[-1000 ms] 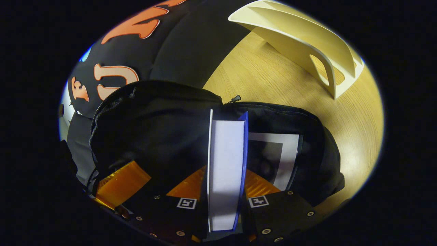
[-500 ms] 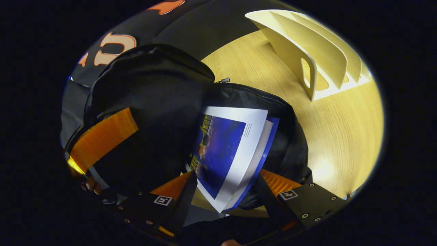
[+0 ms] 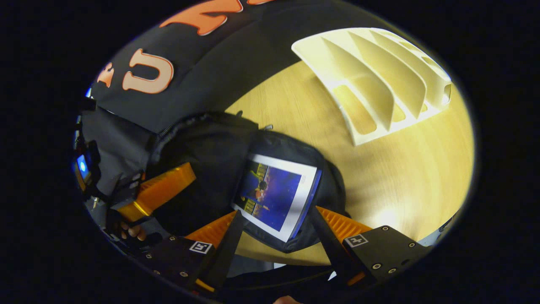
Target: Open the schoolbag, grab two books from the bookshelf and put them into the schoolbag.
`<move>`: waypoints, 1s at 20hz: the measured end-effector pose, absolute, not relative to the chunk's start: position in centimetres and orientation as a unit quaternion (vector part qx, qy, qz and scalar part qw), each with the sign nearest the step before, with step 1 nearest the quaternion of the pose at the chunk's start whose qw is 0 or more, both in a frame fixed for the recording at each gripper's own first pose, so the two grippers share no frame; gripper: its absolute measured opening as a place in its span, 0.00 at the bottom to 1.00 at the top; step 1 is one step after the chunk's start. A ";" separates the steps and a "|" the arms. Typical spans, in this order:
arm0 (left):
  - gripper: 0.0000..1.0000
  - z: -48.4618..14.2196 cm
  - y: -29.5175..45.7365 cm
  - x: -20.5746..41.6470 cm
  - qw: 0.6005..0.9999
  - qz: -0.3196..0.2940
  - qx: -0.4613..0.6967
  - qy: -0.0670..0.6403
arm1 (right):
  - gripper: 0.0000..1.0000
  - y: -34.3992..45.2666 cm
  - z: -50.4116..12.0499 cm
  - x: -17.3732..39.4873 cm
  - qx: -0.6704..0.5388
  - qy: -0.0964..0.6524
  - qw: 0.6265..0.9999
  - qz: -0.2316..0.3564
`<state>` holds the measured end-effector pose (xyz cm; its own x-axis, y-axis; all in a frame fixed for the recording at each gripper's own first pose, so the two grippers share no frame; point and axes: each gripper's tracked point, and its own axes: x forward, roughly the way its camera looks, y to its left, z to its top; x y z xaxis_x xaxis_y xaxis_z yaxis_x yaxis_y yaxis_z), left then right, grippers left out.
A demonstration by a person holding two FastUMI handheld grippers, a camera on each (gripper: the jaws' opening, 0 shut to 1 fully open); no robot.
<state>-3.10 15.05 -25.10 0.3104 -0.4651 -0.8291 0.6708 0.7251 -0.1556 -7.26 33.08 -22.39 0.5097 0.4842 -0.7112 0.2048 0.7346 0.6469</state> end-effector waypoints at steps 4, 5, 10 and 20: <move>0.10 -24.9 12.6 -5.0 0.803 -0.348 0.122 0.469 | 0.98 26.6 -20.8 -7.5 0.327 0.453 0.827 0.063; 0.23 -24.9 11.5 -5.6 0.801 -0.350 0.123 0.470 | 0.97 24.9 -20.5 -7.3 0.317 0.441 0.838 0.057; 0.62 -24.7 6.7 -8.3 0.800 -0.341 0.124 0.479 | 0.98 17.5 -18.5 -7.4 0.271 0.404 0.873 0.044; 0.93 -17.8 -2.8 -6.6 0.882 -0.273 0.097 0.371 | 0.97 4.6 -12.1 -5.5 0.160 0.275 0.947 0.033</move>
